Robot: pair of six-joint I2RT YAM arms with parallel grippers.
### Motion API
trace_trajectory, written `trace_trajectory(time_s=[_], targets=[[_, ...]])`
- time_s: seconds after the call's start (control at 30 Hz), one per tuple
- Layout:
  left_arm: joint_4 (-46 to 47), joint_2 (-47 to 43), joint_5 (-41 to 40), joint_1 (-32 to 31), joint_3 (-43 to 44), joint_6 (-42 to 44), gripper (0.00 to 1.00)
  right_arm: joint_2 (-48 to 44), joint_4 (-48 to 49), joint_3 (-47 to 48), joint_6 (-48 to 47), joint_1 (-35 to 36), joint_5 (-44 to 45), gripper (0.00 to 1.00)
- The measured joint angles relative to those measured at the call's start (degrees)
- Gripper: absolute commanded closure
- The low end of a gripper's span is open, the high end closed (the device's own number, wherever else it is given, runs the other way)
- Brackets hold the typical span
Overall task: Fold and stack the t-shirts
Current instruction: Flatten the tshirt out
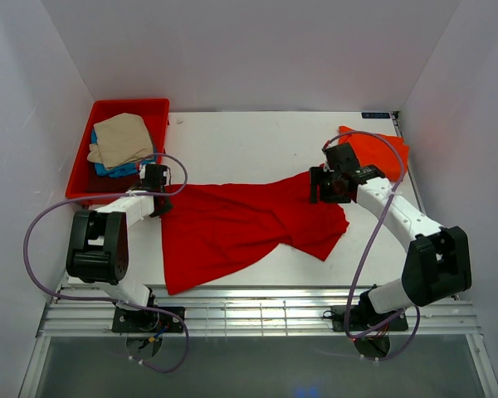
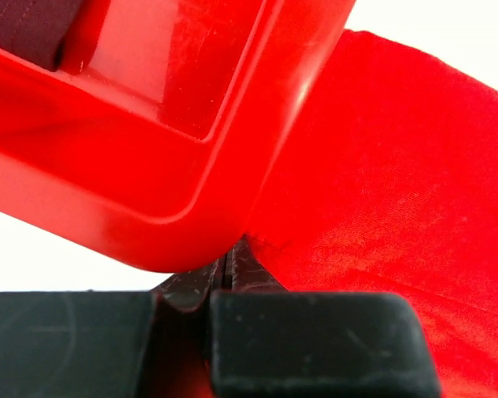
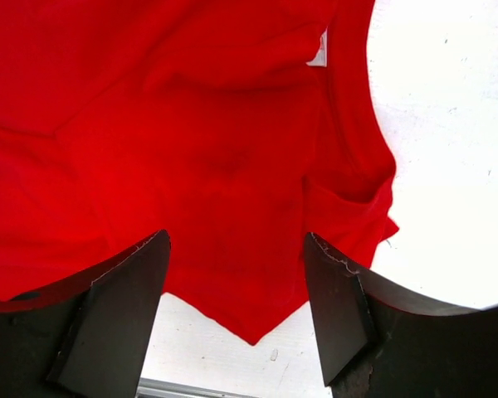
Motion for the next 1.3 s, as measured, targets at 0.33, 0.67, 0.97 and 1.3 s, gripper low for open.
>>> trace_trajectory(time_s=[0.33,0.67,0.97,1.3], targets=[[-1.7,-0.79,-0.66,0.0,0.02,-0.61,1.0,1.25,-2.45,-1.31,1.33,0.02,-0.26,0.29],[-5.7,-4.92,-1.05,0.0,4.7,-0.81,1.0,5.81,-3.1,-3.52,1.44,0.04,-1.16,0.4],[-7.28,-4.92,-1.03,0.0,6.08,-0.76,1.0,6.86,-3.8,-6.4,2.71,0.04,-1.09,0.92],[-8.9,-4.92,-0.94,-0.07,9.4,-0.48,1.0,6.23,-8.52,-1.01,2.56,0.04,0.92,0.92]])
